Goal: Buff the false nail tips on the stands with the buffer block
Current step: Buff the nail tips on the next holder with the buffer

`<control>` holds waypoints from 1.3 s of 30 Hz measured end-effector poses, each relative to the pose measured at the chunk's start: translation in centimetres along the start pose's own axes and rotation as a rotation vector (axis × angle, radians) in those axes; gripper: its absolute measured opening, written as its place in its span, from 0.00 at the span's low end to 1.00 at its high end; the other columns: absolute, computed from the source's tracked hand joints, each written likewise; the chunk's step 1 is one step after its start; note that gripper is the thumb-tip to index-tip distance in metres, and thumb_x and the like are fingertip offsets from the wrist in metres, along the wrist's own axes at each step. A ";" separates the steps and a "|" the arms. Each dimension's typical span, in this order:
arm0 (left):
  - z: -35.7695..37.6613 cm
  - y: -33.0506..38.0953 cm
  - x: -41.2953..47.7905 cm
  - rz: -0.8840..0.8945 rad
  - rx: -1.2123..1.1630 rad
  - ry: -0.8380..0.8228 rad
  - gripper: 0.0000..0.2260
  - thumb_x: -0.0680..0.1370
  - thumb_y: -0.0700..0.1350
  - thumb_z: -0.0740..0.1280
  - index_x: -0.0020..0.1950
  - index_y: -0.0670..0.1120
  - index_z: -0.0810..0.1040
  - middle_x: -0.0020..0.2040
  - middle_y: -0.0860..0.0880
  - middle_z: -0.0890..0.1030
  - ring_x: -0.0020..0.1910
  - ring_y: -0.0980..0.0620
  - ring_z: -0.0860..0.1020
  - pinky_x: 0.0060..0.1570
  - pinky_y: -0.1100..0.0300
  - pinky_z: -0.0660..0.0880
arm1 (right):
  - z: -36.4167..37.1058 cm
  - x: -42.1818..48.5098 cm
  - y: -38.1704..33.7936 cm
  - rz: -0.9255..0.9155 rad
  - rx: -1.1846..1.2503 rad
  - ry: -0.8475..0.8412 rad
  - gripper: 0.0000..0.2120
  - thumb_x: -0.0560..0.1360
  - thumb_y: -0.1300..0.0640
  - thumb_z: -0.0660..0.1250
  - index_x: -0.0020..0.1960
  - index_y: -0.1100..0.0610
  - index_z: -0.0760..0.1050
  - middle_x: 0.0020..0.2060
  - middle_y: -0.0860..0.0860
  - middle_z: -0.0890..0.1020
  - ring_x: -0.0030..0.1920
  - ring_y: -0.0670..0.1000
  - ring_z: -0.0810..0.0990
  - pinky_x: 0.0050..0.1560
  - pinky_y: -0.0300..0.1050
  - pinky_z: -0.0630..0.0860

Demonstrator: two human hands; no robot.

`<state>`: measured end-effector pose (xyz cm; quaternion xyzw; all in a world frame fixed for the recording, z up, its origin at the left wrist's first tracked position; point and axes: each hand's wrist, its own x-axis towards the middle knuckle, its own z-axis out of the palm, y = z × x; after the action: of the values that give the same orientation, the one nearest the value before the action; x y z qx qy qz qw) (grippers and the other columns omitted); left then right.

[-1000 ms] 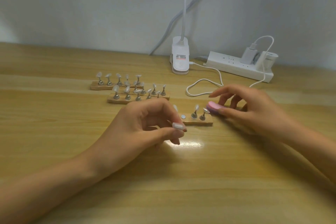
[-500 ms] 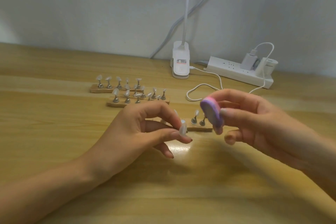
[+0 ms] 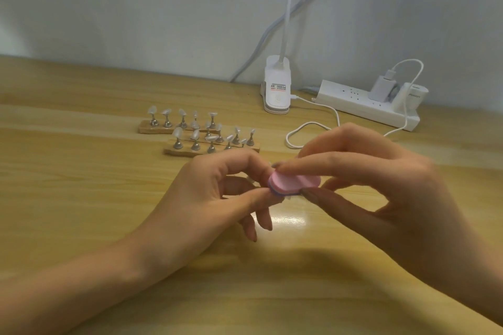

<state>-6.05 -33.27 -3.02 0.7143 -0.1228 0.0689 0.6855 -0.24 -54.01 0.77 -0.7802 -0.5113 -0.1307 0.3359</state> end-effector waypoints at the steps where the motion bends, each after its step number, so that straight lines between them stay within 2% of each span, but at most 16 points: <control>1: 0.1 0.1 -0.1 -0.001 -0.007 0.003 0.04 0.71 0.43 0.73 0.43 0.44 0.82 0.34 0.50 0.81 0.28 0.53 0.80 0.28 0.63 0.76 | 0.0 0.0 0.0 -0.009 -0.002 0.003 0.10 0.78 0.55 0.69 0.59 0.51 0.83 0.50 0.48 0.80 0.51 0.49 0.81 0.44 0.38 0.79; 4: 0.2 0.3 -0.2 -0.004 -0.004 0.007 0.01 0.71 0.44 0.73 0.41 0.48 0.82 0.32 0.51 0.81 0.27 0.55 0.79 0.27 0.64 0.75 | 0.0 0.0 -0.1 0.008 0.020 0.068 0.10 0.77 0.57 0.71 0.58 0.51 0.83 0.50 0.49 0.81 0.50 0.49 0.81 0.43 0.39 0.79; 7: 0.3 0.5 -0.3 -0.012 0.012 0.018 0.04 0.70 0.49 0.74 0.38 0.51 0.81 0.29 0.51 0.80 0.23 0.58 0.76 0.25 0.67 0.72 | 0.3 0.0 -0.3 -0.052 -0.006 0.045 0.09 0.78 0.56 0.70 0.58 0.51 0.83 0.49 0.49 0.81 0.49 0.46 0.81 0.46 0.37 0.77; 9: 0.4 0.5 -0.3 -0.014 0.017 0.027 0.06 0.69 0.50 0.74 0.37 0.51 0.80 0.28 0.51 0.79 0.22 0.59 0.75 0.23 0.68 0.70 | 0.2 0.1 -0.1 -0.056 -0.023 0.054 0.09 0.78 0.56 0.71 0.58 0.51 0.83 0.49 0.48 0.81 0.50 0.46 0.82 0.47 0.36 0.77; 12: 0.3 0.5 -0.3 -0.001 0.047 0.043 0.07 0.70 0.46 0.76 0.37 0.52 0.79 0.28 0.53 0.79 0.23 0.59 0.75 0.22 0.68 0.68 | 0.2 0.1 0.0 -0.012 0.011 0.075 0.09 0.77 0.56 0.71 0.57 0.51 0.82 0.49 0.48 0.81 0.49 0.47 0.81 0.45 0.39 0.78; 15: 0.4 0.5 -0.5 0.012 0.067 0.034 0.09 0.69 0.51 0.77 0.37 0.51 0.78 0.28 0.54 0.79 0.23 0.60 0.74 0.21 0.69 0.66 | 0.3 0.0 -0.1 -0.069 -0.032 0.050 0.10 0.78 0.55 0.68 0.58 0.51 0.82 0.50 0.48 0.81 0.49 0.44 0.80 0.50 0.33 0.75; 18: 0.5 0.4 -0.4 0.048 0.091 0.051 0.08 0.69 0.49 0.77 0.36 0.53 0.78 0.30 0.57 0.78 0.24 0.61 0.73 0.23 0.70 0.67 | 0.1 0.0 -0.1 -0.022 -0.028 0.085 0.09 0.77 0.56 0.71 0.58 0.51 0.82 0.49 0.48 0.81 0.48 0.46 0.81 0.47 0.35 0.77; 22: 0.4 0.4 -0.4 0.091 0.149 0.050 0.07 0.69 0.53 0.74 0.36 0.54 0.78 0.33 0.57 0.78 0.29 0.60 0.74 0.26 0.69 0.69 | 0.6 0.0 -0.5 -0.086 -0.028 0.062 0.08 0.78 0.56 0.71 0.57 0.52 0.83 0.49 0.50 0.81 0.47 0.45 0.81 0.49 0.34 0.75; 25: 0.3 0.3 -0.5 0.081 0.158 0.084 0.06 0.68 0.53 0.74 0.37 0.55 0.79 0.33 0.59 0.78 0.30 0.61 0.73 0.27 0.69 0.67 | 0.1 0.2 -0.2 -0.016 -0.018 0.099 0.11 0.76 0.55 0.71 0.57 0.51 0.83 0.49 0.48 0.81 0.46 0.45 0.80 0.48 0.36 0.76; 29: 0.4 0.3 -0.4 0.084 0.179 0.083 0.09 0.68 0.56 0.74 0.37 0.53 0.78 0.33 0.58 0.78 0.30 0.60 0.72 0.26 0.67 0.66 | 0.6 0.1 -0.4 -0.076 -0.010 0.073 0.08 0.78 0.57 0.71 0.57 0.52 0.83 0.49 0.50 0.81 0.49 0.45 0.82 0.50 0.36 0.76; 31: 0.4 0.3 -0.4 0.076 0.167 0.090 0.07 0.68 0.55 0.74 0.37 0.54 0.79 0.34 0.57 0.79 0.30 0.60 0.72 0.26 0.68 0.66 | 0.3 0.2 -0.3 -0.034 -0.026 0.102 0.09 0.77 0.55 0.71 0.57 0.51 0.82 0.49 0.48 0.81 0.50 0.45 0.81 0.51 0.35 0.76; 35: 0.5 0.4 -0.3 0.085 0.133 0.052 0.07 0.70 0.53 0.74 0.36 0.54 0.78 0.33 0.58 0.77 0.28 0.61 0.71 0.26 0.69 0.67 | 0.3 0.3 -0.5 -0.067 -0.065 0.071 0.09 0.77 0.53 0.69 0.57 0.50 0.83 0.49 0.47 0.81 0.50 0.47 0.81 0.53 0.43 0.76; 39: 0.5 0.2 -0.3 0.053 0.093 0.056 0.07 0.72 0.48 0.75 0.37 0.54 0.78 0.35 0.55 0.79 0.27 0.59 0.71 0.27 0.69 0.68 | 0.3 0.4 -0.3 -0.038 -0.094 0.103 0.11 0.77 0.52 0.67 0.57 0.49 0.82 0.49 0.47 0.82 0.51 0.49 0.81 0.53 0.52 0.77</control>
<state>-6.40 -33.71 -2.96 0.7398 -0.1191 0.1124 0.6526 -0.40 -53.49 0.89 -0.7774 -0.5015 -0.2008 0.3223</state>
